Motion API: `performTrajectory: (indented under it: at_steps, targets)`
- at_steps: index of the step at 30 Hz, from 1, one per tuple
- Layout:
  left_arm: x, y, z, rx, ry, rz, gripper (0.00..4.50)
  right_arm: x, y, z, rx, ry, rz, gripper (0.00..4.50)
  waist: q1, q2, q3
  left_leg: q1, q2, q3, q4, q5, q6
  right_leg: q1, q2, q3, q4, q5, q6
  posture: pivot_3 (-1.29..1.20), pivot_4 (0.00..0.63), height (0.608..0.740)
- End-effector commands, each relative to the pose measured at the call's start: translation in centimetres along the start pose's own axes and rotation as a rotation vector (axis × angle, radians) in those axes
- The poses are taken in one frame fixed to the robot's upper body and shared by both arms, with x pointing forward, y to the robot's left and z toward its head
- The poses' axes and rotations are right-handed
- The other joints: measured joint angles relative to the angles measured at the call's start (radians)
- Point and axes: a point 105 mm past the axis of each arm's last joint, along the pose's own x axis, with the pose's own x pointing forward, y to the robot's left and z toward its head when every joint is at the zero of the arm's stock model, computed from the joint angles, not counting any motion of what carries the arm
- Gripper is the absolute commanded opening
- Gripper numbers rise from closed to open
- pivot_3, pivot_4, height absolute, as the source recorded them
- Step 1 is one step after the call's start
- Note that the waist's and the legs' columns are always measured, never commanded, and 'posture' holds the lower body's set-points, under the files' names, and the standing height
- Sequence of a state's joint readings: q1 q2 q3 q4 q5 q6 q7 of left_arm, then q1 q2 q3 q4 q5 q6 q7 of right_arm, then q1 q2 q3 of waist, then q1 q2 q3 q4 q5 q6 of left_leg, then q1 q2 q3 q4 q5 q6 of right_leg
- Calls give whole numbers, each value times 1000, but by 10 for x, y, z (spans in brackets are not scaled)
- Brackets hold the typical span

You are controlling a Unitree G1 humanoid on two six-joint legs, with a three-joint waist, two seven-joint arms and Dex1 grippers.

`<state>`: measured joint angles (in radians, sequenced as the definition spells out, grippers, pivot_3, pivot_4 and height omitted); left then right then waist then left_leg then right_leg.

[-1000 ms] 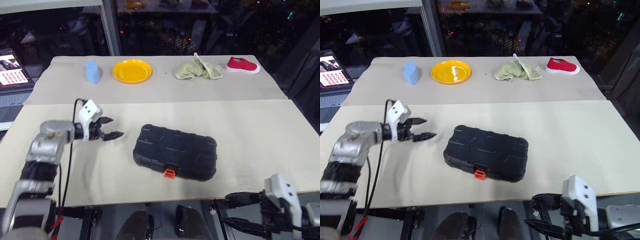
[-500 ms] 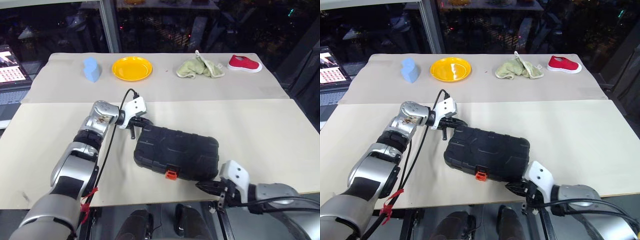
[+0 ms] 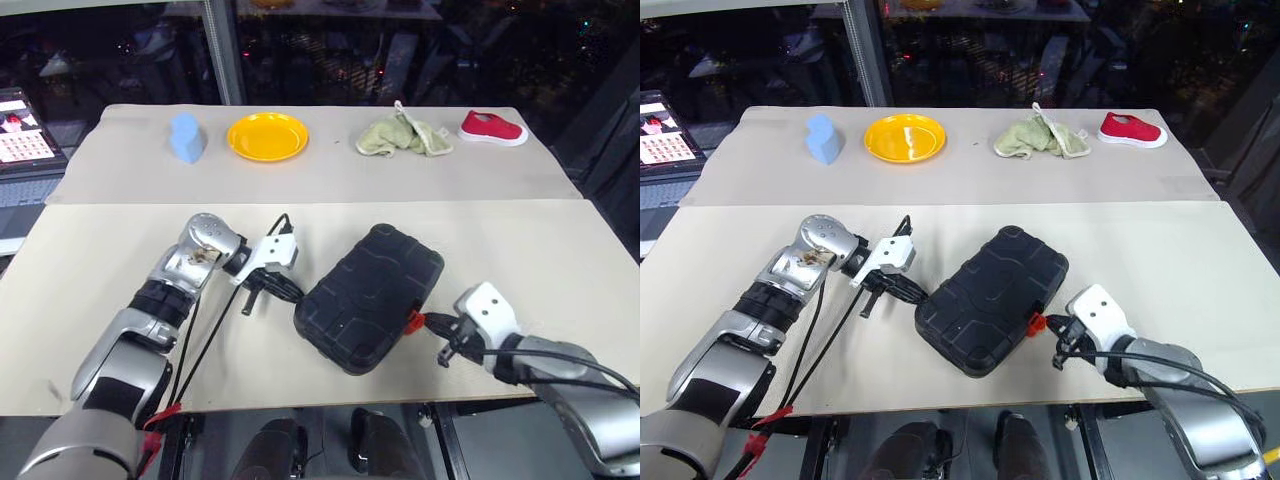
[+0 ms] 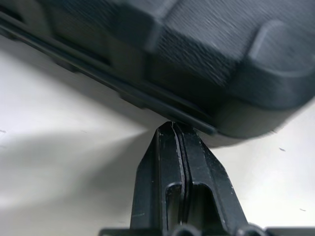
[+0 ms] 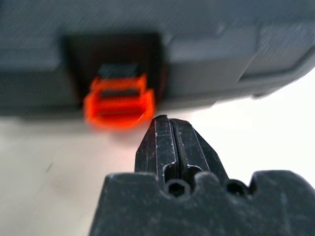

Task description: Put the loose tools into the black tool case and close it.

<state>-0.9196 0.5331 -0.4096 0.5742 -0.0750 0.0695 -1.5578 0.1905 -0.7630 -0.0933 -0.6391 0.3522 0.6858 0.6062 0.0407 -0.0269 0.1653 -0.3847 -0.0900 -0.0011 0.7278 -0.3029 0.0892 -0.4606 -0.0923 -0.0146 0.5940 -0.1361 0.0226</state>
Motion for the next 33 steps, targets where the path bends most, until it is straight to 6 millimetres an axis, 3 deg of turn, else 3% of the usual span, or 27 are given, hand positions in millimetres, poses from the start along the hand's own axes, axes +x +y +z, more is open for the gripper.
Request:
performTrajectory:
  at_steps: [1, 4, 7, 9, 12, 16, 23, 27, 33]
  targets:
    - [-22, 22, 59, 77, -122, 42, 72, -21, 8, 11, -31, -27, 19, 0, 2, 0, 0, 0, 0, 0, 1, 0, 0, 1, 0, 0, 0, 0, 0, 0, 150, 740]
    - [-14, 18, 91, 100, -195, -28, 72, -26, 10, 8, -11, -23, 10, 0, -3, 0, 0, 2, 0, 1, 2, -1, 3, 3, 0, 1, 0, 0, 2, 0, 150, 740]
    - [6, 9, 95, 138, -174, -90, 72, -27, 10, 6, -3, -21, 5, 0, -7, 1, -1, 5, 0, 2, 2, -2, 4, 6, 0, 2, 0, -1, 4, 0, 150, 740]
    - [18, 6, 91, 165, -145, -104, 72, -26, 10, 5, -2, -21, 4, 0, -13, 1, -1, 5, 0, 2, 2, -2, 3, 4, 0, 3, 0, -1, 4, 0, 150, 740]
    - [47, 5, 68, 223, -20, -95, 72, -19, 11, 6, 3, -33, 2, 0, -20, 1, -1, 5, 1, 2, 2, -1, 1, 4, 0, 4, 1, -1, 3, 0, 150, 740]
    - [71, 15, 49, 338, 107, -10, 72, -5, 12, 7, 7, -47, 9, 0, -12, 1, -1, 7, 1, 2, 2, -3, 5, 6, -1, 3, 0, -1, 3, 0, 150, 740]
    - [75, 13, 46, 328, 81, -13, 72, 17, 10, 8, 21, -61, 12, 0, -8, 2, -2, 18, 1, 1, 2, -6, 10, 20, -3, 2, -2, -7, 13, 0, 150, 740]
    - [75, 14, 47, 321, 71, -9, 72, 22, 5, 24, 16, -119, -5, 0, -6, 3, -3, 18, 1, 1, 2, -6, 9, 19, -2, 2, -1, -7, 13, 0, 150, 740]
    - [76, 12, 47, 314, 61, -12, 72, 13, -1, 52, -5, -201, -14, 0, -21, 3, -3, 18, 1, 1, 2, -5, 9, 18, -2, 3, -1, -7, 12, 0, 150, 740]
